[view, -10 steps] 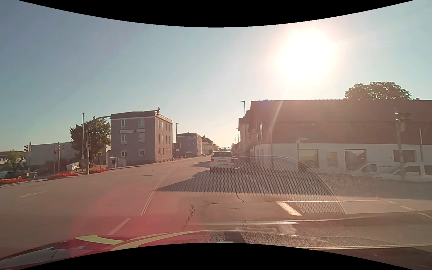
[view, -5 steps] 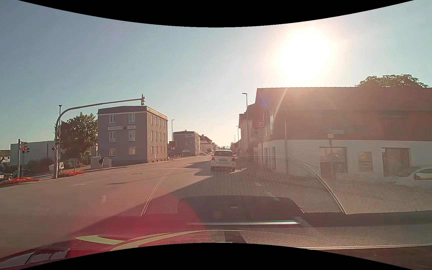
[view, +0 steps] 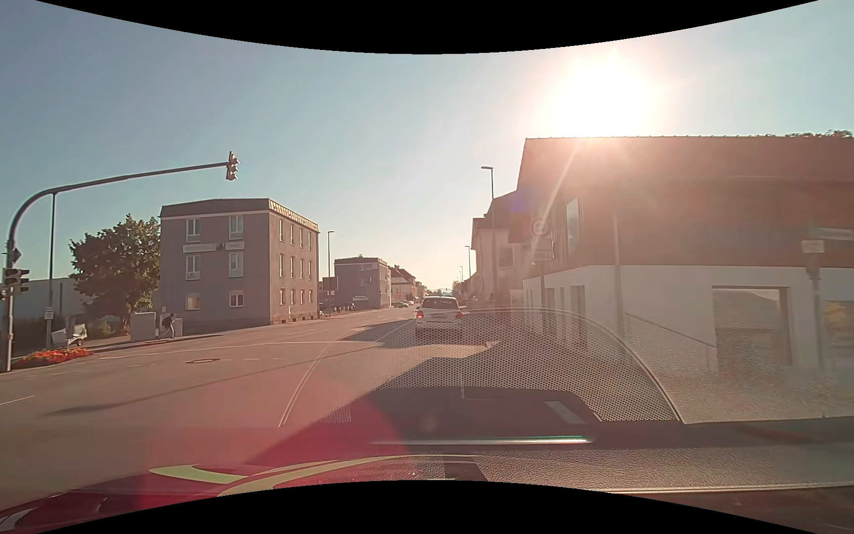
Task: Follow the waypoints while adhering to traffic rules and regulations
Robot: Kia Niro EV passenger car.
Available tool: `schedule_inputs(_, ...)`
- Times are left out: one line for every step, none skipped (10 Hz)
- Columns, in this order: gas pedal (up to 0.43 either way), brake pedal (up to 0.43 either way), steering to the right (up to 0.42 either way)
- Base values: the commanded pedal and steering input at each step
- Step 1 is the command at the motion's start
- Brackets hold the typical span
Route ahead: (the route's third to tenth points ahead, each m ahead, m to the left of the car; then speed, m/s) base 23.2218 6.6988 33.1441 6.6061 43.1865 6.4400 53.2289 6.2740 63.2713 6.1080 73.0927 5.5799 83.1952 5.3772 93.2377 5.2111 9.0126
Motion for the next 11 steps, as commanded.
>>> schedule_inputs(0.087, 0.000, 0.003)
schedule_inputs(0.098, 0.000, 0.003)
schedule_inputs(0.098, 0.000, 0.003)
schedule_inputs(0.098, 0.000, 0.003)
schedule_inputs(0.098, 0.000, 0.004)
schedule_inputs(0.098, 0.000, 0.004)
schedule_inputs(0.098, 0.000, 0.004)
schedule_inputs(0.098, 0.000, 0.004)
schedule_inputs(0.110, 0.000, 0.004)
schedule_inputs(0.110, 0.000, 0.004)
schedule_inputs(0.118, 0.000, 0.004)
